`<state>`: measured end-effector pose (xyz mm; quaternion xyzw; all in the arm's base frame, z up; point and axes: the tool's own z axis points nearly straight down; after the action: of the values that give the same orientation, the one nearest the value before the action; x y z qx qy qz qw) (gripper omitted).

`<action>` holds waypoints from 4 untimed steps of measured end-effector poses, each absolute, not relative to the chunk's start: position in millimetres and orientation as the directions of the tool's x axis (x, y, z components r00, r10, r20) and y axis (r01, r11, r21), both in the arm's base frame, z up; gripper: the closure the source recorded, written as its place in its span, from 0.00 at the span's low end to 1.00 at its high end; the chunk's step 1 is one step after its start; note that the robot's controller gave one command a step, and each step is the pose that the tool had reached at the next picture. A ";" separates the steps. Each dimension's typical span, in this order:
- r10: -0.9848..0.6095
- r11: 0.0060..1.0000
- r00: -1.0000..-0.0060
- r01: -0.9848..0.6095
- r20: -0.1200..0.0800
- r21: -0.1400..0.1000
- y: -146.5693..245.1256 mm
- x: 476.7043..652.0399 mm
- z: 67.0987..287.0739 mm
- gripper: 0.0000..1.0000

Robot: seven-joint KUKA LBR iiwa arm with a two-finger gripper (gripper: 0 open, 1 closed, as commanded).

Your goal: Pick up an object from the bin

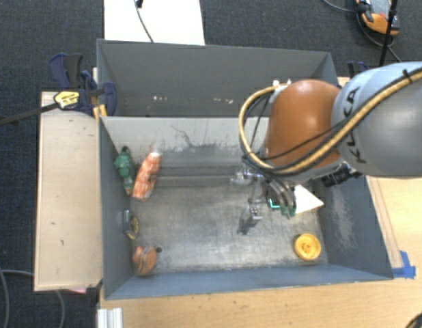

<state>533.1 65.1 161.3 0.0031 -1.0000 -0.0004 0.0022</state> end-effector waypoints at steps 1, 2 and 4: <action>-0.005 1.000 -1.000 -0.005 -0.003 0.001 64.8 535.0 164.6 0.00; -0.078 0.997 -0.997 -0.078 -0.004 0.001 60.3 524.6 163.2 0.00; -0.439 0.898 -0.898 -0.439 0.008 0.004 43.9 490.9 98.4 0.00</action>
Offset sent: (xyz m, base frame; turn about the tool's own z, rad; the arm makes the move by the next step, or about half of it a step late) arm -0.0424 -0.0245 -0.0039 -0.2870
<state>490.9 43.9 98.4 0.2253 -0.9743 -0.0010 0.0042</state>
